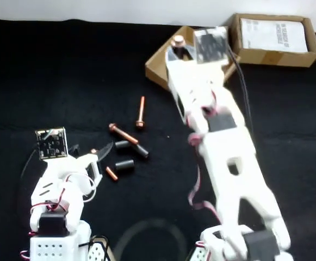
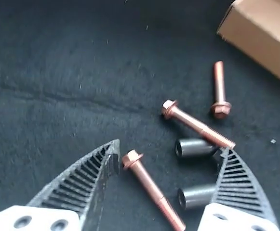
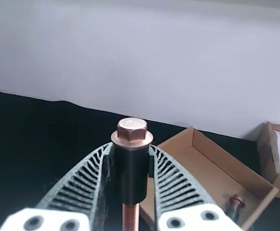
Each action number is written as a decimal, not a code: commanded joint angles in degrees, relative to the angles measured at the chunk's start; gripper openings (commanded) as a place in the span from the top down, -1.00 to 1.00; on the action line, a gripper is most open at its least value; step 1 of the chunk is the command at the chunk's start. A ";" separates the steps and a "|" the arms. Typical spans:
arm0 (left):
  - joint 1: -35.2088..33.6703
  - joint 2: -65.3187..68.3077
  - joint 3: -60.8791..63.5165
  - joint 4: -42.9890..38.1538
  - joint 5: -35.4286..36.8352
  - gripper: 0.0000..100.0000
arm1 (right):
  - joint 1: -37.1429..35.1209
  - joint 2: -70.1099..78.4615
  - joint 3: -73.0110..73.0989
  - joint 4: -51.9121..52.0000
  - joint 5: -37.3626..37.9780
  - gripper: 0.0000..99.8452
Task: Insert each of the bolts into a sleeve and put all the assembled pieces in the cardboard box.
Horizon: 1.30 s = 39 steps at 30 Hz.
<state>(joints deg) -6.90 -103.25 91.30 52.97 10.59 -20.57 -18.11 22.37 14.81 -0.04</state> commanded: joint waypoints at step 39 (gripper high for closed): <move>-6.90 -0.48 5.85 11.52 0.35 0.36 | 12.88 73.71 -81.36 24.48 0.09 0.99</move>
<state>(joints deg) -13.67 -103.25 96.13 64.40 10.59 -8.44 57.14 -54.55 36.18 -0.04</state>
